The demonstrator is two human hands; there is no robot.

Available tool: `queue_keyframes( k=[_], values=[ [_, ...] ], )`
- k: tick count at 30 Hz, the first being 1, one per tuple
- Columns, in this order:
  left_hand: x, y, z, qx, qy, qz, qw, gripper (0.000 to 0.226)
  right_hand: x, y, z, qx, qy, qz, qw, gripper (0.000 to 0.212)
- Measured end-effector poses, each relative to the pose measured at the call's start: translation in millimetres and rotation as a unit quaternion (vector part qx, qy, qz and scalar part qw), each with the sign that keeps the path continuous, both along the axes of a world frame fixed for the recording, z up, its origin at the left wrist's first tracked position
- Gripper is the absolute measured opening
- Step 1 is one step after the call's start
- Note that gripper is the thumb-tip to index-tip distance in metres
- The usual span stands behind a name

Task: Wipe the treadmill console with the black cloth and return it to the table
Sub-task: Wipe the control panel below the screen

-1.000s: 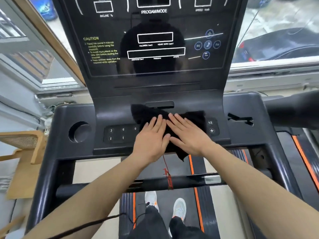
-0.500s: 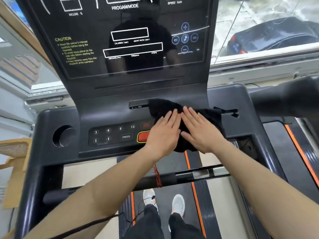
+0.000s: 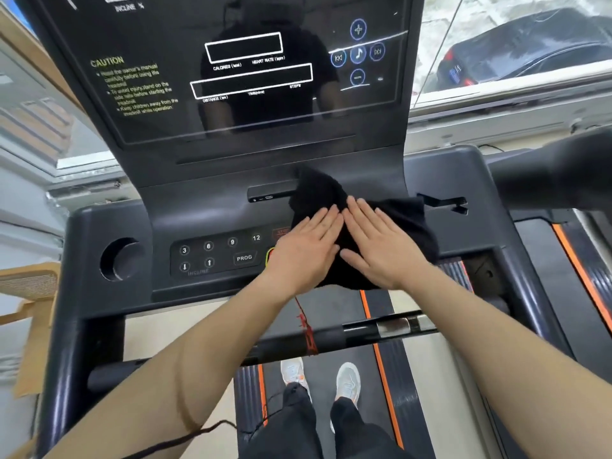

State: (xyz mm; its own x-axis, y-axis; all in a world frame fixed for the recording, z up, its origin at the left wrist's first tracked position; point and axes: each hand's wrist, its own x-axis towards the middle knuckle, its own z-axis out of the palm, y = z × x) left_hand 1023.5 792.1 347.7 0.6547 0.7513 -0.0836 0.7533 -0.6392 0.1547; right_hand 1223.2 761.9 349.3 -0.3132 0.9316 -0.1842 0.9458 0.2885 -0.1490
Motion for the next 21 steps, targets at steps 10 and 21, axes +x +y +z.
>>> queue_keyframes(
  k=[10, 21],
  values=[
    [43.6, -12.1, 0.0, -0.007, -0.009, -0.004, 1.0, 0.058, 6.5, -24.2, -8.4, 0.043, -0.005, -0.148, 0.988, 0.072],
    [-150.3, -32.8, 6.5, 0.012, -0.005, 0.174, 0.985, 0.059, -162.1, 32.1, 1.2, 0.003, 0.021, 0.151, 0.988, 0.074]
  ],
)
